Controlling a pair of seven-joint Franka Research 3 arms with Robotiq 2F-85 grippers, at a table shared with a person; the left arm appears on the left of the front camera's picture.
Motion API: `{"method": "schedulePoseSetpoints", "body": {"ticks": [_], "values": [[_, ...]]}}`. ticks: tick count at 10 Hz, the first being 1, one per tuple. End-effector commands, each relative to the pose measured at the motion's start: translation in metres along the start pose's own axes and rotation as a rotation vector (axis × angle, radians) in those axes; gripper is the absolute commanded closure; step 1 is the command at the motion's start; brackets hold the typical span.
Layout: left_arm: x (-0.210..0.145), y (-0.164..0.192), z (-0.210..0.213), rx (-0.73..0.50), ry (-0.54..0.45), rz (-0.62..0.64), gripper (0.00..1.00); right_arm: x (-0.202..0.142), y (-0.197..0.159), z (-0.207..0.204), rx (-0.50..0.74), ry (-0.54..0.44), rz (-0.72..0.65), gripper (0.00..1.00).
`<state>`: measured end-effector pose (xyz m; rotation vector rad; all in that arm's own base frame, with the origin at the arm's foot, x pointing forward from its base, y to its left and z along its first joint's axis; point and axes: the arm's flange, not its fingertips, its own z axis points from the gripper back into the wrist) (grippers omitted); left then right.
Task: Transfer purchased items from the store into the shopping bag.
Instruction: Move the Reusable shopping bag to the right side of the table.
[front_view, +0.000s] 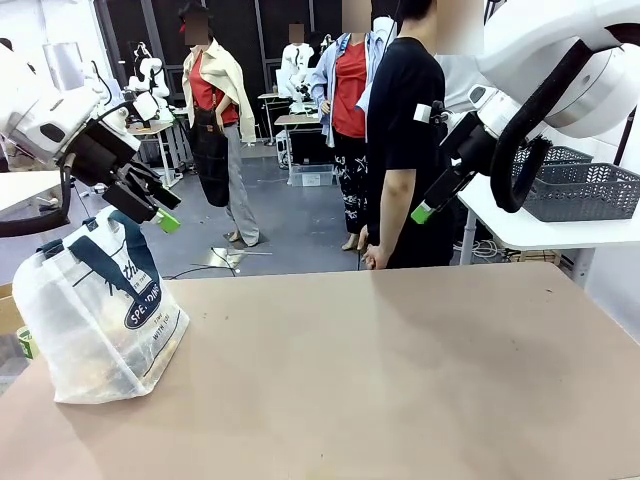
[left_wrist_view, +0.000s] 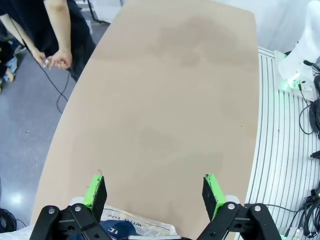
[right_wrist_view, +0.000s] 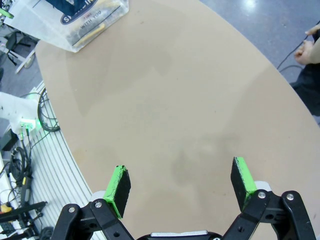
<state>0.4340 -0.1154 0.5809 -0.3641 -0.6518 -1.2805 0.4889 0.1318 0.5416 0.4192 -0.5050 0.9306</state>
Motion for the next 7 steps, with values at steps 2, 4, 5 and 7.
{"method": "schedulePoseSetpoints", "body": {"ticks": [2, 4, 5, 7], "values": [[-0.0003, 0.0015, 0.0028, -0.013, -0.024, -0.010, 0.00, 0.0026, -0.0014, 0.0010, 0.001, 0.018, -0.013, 0.00], [-0.0003, 0.0015, 0.0028, -0.013, -0.024, -0.010, 0.00, 0.0026, -0.0014, 0.0010, 0.001, 0.018, -0.013, 0.00], [-0.0003, 0.0015, 0.0028, -0.013, -0.024, -0.010, 0.00, 0.0026, -0.0014, 0.0010, 0.001, 0.018, -0.013, 0.00], [-0.0003, 0.0015, 0.0028, -0.013, -0.024, -0.010, 0.00, 0.0026, -0.0014, 0.0010, 0.001, 0.018, -0.013, 0.00]]}}
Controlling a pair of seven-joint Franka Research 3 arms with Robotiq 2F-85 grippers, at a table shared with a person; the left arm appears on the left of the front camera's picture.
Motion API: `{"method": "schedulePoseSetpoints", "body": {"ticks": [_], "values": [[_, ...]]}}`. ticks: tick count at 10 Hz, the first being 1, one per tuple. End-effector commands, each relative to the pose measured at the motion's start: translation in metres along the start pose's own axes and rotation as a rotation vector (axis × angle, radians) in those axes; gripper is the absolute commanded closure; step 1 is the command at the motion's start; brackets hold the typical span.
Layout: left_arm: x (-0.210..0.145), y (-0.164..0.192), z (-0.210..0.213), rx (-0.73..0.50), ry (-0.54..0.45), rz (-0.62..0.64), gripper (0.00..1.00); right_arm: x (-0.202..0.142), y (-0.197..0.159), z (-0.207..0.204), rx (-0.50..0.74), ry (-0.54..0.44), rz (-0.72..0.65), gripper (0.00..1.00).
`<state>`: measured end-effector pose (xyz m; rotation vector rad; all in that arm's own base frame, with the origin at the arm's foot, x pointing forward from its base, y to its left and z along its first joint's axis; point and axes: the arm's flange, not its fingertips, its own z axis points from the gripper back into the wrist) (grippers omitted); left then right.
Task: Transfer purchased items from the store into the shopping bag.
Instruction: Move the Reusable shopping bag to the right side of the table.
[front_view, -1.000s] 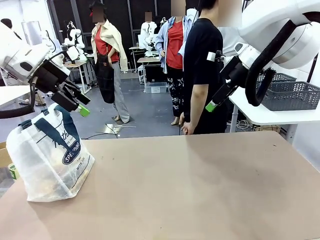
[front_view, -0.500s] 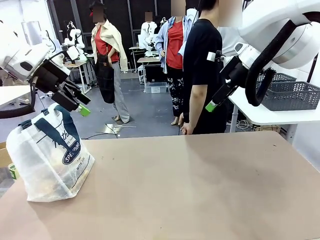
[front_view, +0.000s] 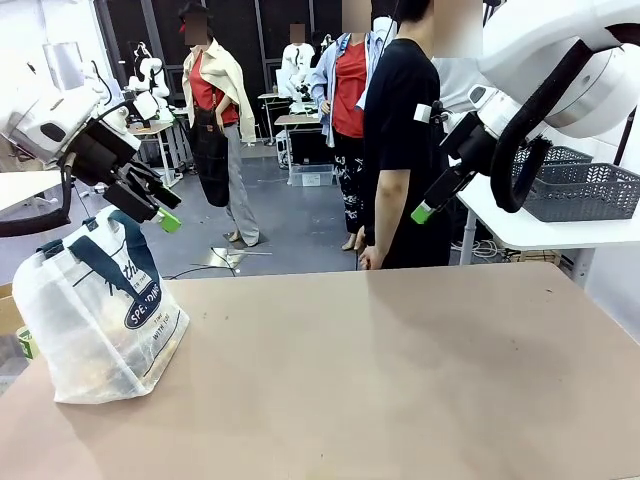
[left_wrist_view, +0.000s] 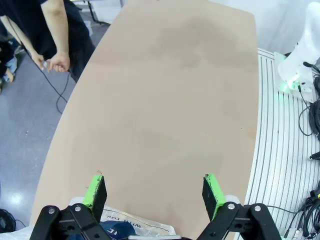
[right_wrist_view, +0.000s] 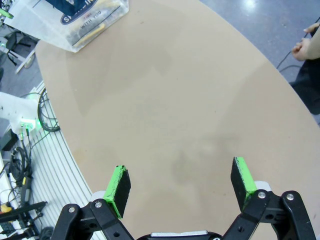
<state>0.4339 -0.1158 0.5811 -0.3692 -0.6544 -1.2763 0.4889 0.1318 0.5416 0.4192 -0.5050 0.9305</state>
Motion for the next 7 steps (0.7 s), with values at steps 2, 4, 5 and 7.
{"method": "schedulePoseSetpoints", "body": {"ticks": [2, 4, 5, 7], "values": [[-0.0007, 0.0016, 0.0028, -0.012, -0.019, -0.014, 0.00, 0.0026, -0.0014, 0.0010, 0.001, 0.018, -0.013, 0.00], [-0.0007, 0.0016, 0.0028, -0.012, -0.019, -0.014, 0.00, 0.0026, -0.0014, 0.0010, 0.001, 0.018, -0.013, 0.00], [-0.0007, 0.0016, 0.0028, -0.012, -0.019, -0.014, 0.00, 0.0026, -0.0014, 0.0010, 0.001, 0.018, -0.013, 0.00], [-0.0007, 0.0016, 0.0028, -0.012, -0.019, -0.014, 0.00, 0.0026, -0.0014, 0.0010, 0.001, 0.018, -0.013, 0.00]]}}
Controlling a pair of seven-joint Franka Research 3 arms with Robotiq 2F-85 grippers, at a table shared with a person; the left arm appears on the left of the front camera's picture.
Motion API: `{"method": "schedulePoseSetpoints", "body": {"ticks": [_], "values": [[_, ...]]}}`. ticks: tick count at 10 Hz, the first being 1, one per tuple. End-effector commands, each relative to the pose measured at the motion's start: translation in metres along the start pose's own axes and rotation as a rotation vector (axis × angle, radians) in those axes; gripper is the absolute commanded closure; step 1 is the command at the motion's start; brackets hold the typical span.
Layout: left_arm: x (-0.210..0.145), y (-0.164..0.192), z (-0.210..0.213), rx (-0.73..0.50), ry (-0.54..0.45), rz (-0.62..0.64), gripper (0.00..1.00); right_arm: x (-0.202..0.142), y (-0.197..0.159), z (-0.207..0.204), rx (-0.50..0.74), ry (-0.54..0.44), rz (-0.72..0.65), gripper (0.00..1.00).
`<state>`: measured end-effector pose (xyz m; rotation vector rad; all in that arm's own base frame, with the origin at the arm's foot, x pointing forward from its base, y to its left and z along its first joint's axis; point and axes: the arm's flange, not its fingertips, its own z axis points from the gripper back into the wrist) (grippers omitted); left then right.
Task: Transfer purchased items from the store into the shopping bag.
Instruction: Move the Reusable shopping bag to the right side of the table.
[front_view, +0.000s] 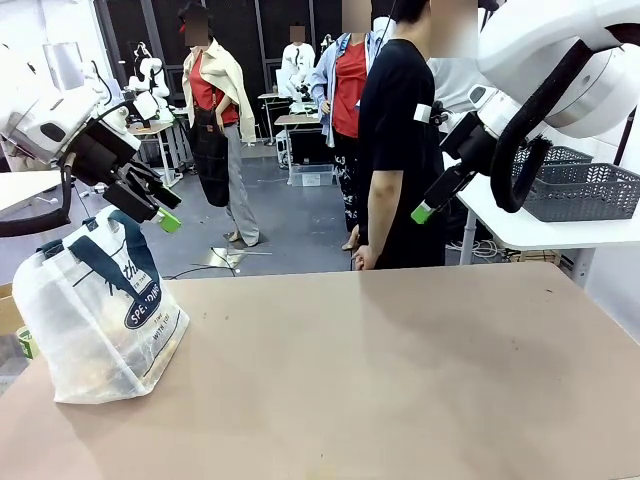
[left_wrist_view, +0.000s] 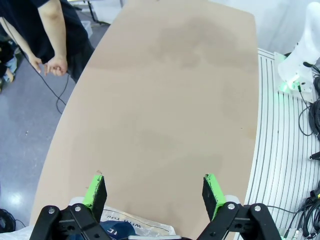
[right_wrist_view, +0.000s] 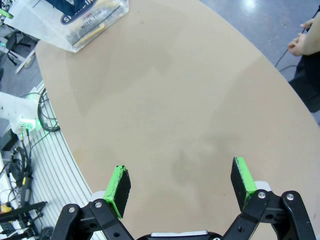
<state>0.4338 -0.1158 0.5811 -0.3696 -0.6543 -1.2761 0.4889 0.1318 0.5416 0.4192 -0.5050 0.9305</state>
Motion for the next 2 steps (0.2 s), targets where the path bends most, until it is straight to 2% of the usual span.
{"method": "schedulePoseSetpoints", "body": {"ticks": [1, 2], "values": [[-0.0007, 0.0017, 0.0028, -0.012, -0.019, -0.015, 0.00, 0.0026, -0.0014, 0.0010, 0.001, 0.018, -0.013, 0.00], [-0.0007, 0.0017, 0.0028, -0.012, -0.019, -0.015, 0.00, 0.0026, -0.0014, 0.0010, 0.001, 0.018, -0.013, 0.00]]}}
